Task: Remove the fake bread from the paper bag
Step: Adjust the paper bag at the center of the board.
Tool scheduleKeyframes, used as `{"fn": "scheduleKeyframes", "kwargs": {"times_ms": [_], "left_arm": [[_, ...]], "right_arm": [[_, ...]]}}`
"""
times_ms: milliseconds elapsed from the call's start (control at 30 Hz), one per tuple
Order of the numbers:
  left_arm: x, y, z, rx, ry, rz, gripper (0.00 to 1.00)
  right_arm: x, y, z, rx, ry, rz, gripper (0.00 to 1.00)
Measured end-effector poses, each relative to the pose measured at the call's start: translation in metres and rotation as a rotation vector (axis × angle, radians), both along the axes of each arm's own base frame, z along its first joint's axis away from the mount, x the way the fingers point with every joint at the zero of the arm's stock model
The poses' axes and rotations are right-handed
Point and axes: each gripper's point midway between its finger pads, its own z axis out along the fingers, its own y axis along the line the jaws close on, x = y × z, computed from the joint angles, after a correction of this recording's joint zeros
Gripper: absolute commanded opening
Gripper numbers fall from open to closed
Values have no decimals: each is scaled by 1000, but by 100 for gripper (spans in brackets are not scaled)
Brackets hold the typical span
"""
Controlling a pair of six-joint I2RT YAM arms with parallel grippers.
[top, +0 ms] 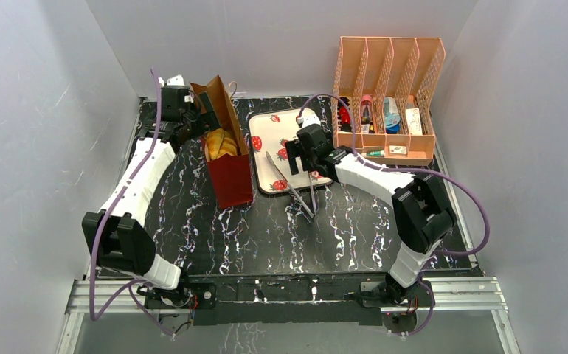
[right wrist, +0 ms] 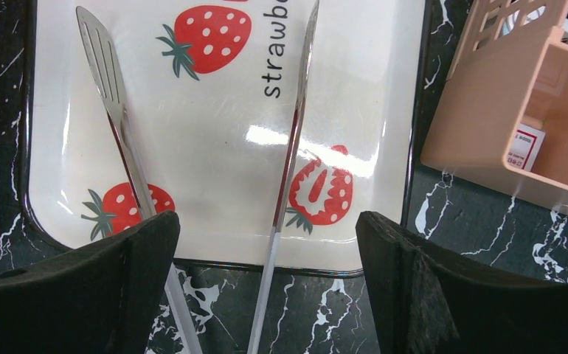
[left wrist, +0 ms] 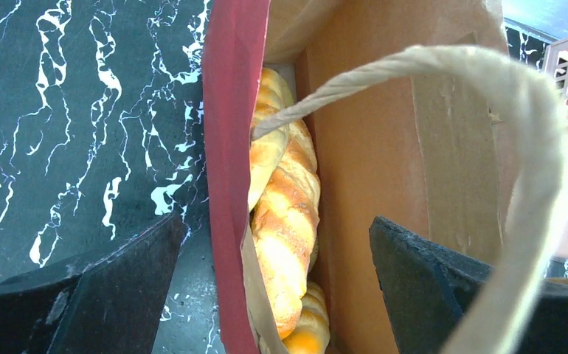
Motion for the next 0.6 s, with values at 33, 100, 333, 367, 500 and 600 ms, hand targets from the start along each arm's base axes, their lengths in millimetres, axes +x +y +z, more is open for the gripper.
{"fn": "scheduleKeyframes", "kwargs": {"times_ms": [33, 100, 333, 367, 500, 600], "left_arm": [[1, 0, 0, 5, 1, -3, 98], [4, 1, -4, 22, 7, -10, 91], [8, 2, -3, 54, -7, -34, 66], [8, 2, -3, 58, -8, -38, 60], [12, 3, 0, 74, -30, -50, 20], [12, 4, -1, 87, -31, -58, 0]], "right_arm": [[0, 1, -2, 0, 2, 2, 91], [0, 1, -6, -5, 12, 8, 91], [-2, 4, -21, -14, 45, 19, 91], [-2, 4, -21, -14, 47, 20, 91], [-2, 5, -22, -11, 48, 23, 91], [-4, 5, -24, -9, 57, 30, 94]]}}
